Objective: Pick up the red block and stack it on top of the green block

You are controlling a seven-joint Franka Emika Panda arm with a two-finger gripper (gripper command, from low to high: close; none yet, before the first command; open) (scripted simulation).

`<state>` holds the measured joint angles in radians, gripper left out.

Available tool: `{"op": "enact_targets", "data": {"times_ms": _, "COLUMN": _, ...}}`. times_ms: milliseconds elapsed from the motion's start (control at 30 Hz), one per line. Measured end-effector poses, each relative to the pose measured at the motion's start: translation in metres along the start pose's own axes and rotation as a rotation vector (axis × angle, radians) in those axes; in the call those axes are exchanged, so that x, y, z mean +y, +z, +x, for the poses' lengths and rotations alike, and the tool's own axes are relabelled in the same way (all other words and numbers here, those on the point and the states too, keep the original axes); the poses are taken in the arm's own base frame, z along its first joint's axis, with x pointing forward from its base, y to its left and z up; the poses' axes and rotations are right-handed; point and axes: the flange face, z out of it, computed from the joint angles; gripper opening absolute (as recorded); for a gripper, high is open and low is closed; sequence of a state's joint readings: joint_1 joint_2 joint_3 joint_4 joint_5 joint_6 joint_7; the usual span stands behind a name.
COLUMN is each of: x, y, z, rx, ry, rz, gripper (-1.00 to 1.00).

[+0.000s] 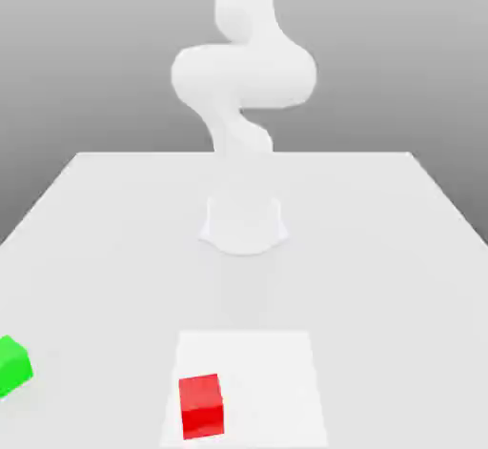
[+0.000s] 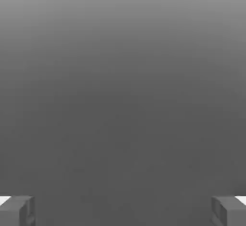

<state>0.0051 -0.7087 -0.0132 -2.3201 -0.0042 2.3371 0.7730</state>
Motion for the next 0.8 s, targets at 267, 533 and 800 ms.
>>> {"op": "enact_targets", "data": {"times_ms": 267, "x": 0.036, "y": 0.162, "z": -0.014, "rx": -0.177, "ry": -0.064, "rz": -0.164, "gripper": 0.0}}
{"op": "enact_targets", "data": {"times_ms": 533, "x": 0.106, "y": 0.297, "z": -0.061, "rx": -0.36, "ry": -0.123, "rz": -0.314, "gripper": 0.0}}
{"op": "enact_targets", "data": {"times_ms": 800, "x": 0.199, "y": 0.396, "z": -0.134, "rx": -0.544, "ry": -0.175, "rz": -0.449, "gripper": 0.0}}
